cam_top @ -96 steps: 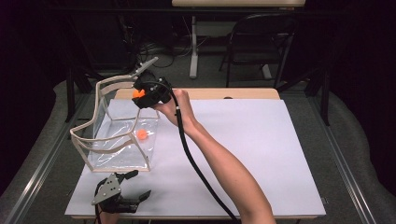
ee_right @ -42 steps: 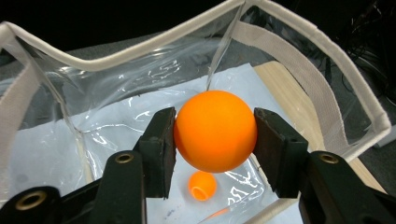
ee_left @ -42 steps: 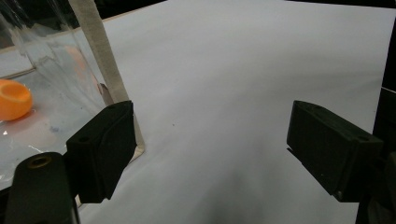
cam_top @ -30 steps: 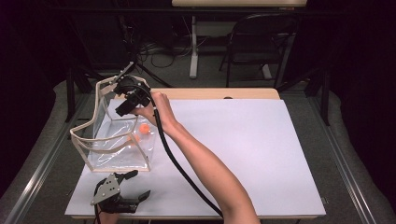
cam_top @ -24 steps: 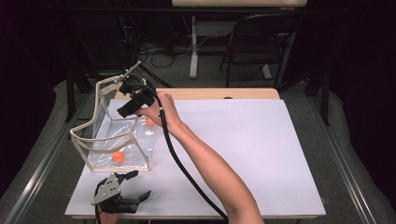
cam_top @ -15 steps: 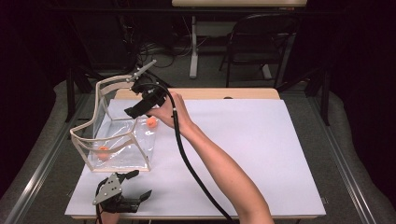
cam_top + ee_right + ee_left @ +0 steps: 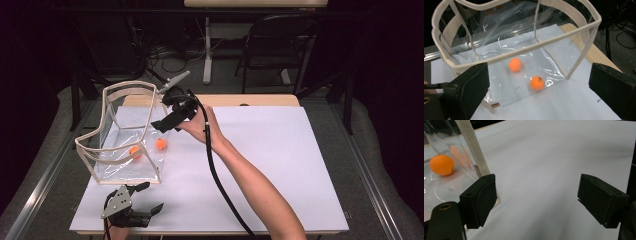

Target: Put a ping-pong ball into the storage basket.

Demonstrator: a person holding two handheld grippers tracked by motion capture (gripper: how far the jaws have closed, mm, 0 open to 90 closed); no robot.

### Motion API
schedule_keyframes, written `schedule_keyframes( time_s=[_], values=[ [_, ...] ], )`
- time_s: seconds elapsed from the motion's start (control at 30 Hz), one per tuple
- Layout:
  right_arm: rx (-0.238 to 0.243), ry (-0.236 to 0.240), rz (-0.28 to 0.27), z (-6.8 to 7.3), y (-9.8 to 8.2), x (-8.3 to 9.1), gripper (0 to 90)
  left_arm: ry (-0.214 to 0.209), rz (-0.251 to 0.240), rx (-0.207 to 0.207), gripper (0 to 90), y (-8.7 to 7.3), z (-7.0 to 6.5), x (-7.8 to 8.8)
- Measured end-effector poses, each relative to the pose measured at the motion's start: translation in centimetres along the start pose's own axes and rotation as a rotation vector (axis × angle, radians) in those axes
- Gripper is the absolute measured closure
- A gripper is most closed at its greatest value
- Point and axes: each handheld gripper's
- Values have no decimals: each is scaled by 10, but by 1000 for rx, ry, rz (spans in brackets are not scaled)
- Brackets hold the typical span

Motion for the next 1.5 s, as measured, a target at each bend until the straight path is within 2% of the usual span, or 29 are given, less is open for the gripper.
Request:
schedule_keyframes(
  time_s=[0.57,0.77,1.33,1.5],
  values=[
    [12,-58,117,-3,-49,-10,0,8,-6,-5,158,-2,-2,6],
    [9,-67,133,-4,-62,-11,0,8,-9,-6,158,-2,-2,6],
    [-7,-74,158,-3,-111,2,0,12,-5,-1,158,-3,-2,6],
    [-10,-69,176,-2,-124,0,0,11,-6,-2,158,-2,-2,6]
  ],
)
Point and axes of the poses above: each handheld gripper's, and its own axes: x roughly backward along the jaws, y roughly out of its top, z roughly to its left, and after that the axes turned 15 degrees about z, right-handed
